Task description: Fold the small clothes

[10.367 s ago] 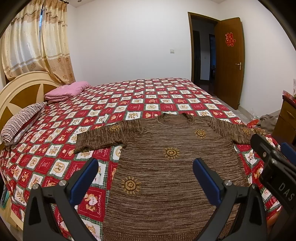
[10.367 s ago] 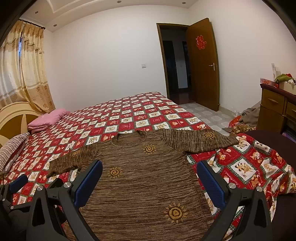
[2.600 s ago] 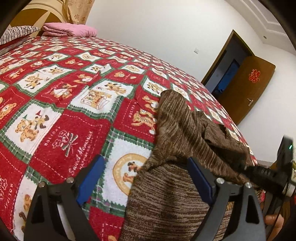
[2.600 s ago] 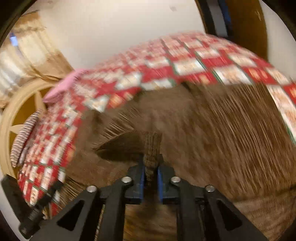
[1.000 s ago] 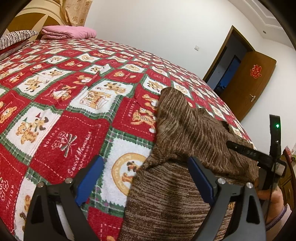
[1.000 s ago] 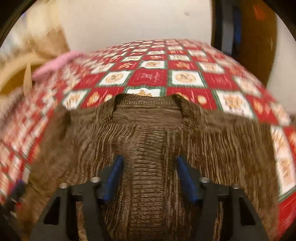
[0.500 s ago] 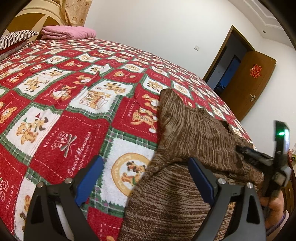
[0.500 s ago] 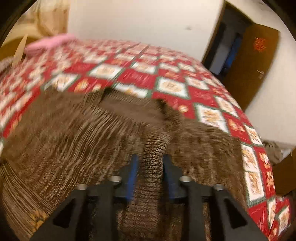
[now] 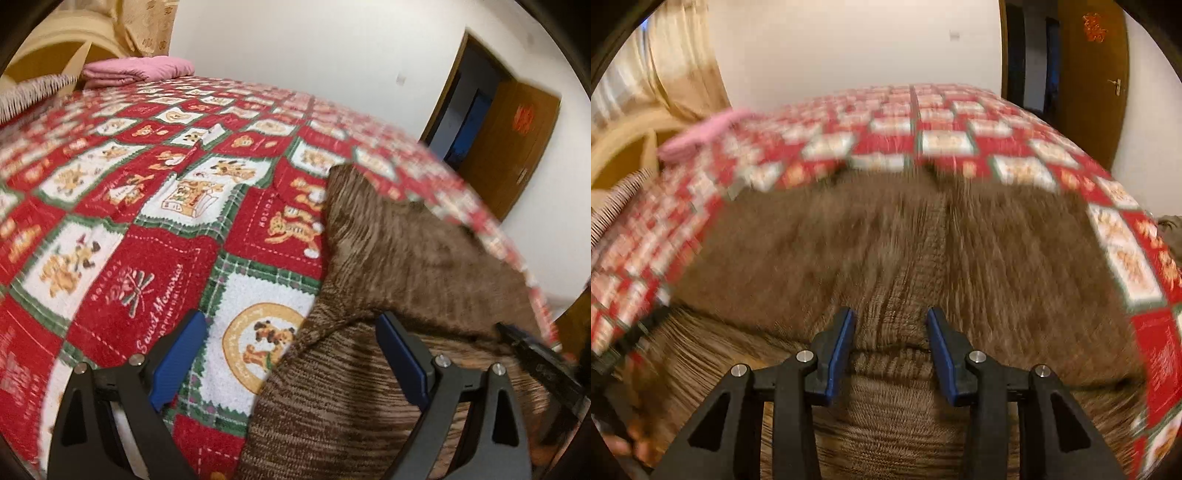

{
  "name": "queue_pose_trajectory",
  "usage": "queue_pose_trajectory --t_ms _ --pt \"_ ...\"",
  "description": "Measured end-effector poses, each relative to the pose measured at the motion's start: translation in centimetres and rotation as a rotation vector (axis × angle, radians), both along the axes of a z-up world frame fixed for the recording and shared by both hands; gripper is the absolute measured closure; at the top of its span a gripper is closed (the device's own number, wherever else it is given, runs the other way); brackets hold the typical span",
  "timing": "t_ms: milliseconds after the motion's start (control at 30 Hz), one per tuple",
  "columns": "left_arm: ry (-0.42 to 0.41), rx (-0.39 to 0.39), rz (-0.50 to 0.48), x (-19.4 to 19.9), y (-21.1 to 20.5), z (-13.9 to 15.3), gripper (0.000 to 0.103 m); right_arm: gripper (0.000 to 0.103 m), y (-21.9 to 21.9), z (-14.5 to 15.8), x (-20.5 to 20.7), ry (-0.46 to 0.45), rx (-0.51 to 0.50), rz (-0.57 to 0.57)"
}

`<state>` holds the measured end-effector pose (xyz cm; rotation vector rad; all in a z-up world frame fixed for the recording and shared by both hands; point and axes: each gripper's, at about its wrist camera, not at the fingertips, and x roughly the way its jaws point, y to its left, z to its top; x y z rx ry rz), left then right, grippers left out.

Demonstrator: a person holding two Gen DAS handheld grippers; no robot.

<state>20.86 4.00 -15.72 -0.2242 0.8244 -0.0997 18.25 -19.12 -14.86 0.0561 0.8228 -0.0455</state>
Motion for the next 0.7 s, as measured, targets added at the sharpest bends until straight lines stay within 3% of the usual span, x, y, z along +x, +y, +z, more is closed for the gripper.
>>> queue_pose_trajectory --t_ms 67,133,200,267,367,533,633,700 --pt "0.052 0.153 0.009 1.3 -1.7 0.1 0.006 0.060 -0.1 0.4 -0.4 -0.022 0.029 0.013" --pt "0.060 0.199 0.041 2.1 -1.9 0.3 0.005 0.060 -1.0 0.2 -0.9 -0.023 0.084 -0.005" --pt "0.086 0.156 0.132 2.8 0.2 0.2 0.005 0.060 -2.6 0.2 -1.8 -0.029 0.145 -0.051" --pt "0.083 0.073 0.147 2.5 2.1 0.0 0.005 0.060 -3.8 0.2 -2.6 -0.024 0.168 -0.096" --pt "0.065 0.154 0.125 1.5 1.7 -0.2 0.005 0.060 -5.1 0.9 -3.2 -0.043 0.180 -0.109" --pt "0.057 0.131 0.150 0.8 2.5 -0.2 0.004 0.060 -5.4 3.4 -1.3 -0.104 0.160 -0.096" --pt "0.067 0.154 0.143 0.8 2.2 -0.2 0.001 0.060 -3.9 3.0 1.3 -0.078 0.121 -0.031" --pt "0.073 0.161 0.136 0.8 2.4 -0.2 0.000 0.060 -2.8 1.3 3.0 -0.008 0.103 0.001"
